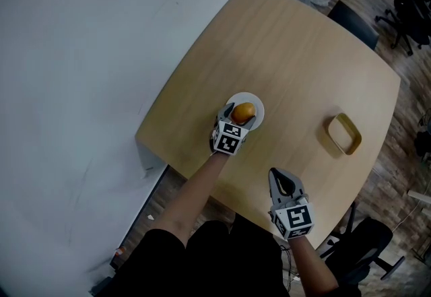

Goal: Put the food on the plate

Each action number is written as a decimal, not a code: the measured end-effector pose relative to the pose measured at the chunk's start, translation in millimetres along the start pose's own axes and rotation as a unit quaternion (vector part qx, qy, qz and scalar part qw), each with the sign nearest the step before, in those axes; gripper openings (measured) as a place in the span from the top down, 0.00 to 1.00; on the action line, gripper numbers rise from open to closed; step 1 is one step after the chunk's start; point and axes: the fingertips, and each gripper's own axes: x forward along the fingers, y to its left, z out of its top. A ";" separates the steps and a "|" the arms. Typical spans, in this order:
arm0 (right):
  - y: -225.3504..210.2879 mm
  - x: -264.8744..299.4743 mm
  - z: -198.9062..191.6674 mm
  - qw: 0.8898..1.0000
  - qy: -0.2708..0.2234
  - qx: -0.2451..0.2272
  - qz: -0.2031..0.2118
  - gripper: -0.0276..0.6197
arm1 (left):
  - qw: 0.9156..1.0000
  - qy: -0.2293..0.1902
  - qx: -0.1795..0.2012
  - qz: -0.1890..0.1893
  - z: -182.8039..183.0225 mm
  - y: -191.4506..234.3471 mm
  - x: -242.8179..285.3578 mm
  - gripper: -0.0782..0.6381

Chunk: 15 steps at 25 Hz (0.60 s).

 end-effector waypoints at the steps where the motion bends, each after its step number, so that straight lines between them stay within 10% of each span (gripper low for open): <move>1: -0.9 -2.2 0.8 1.000 -0.001 0.001 -0.002 0.86 | 1.000 -0.002 -0.003 -0.004 2.0 -1.6 -1.6 0.43; 15: 0.1 -22.1 29.3 0.999 -0.046 0.003 -0.023 0.86 | 0.995 -0.085 -0.054 -0.007 44.1 -30.6 -91.5 0.43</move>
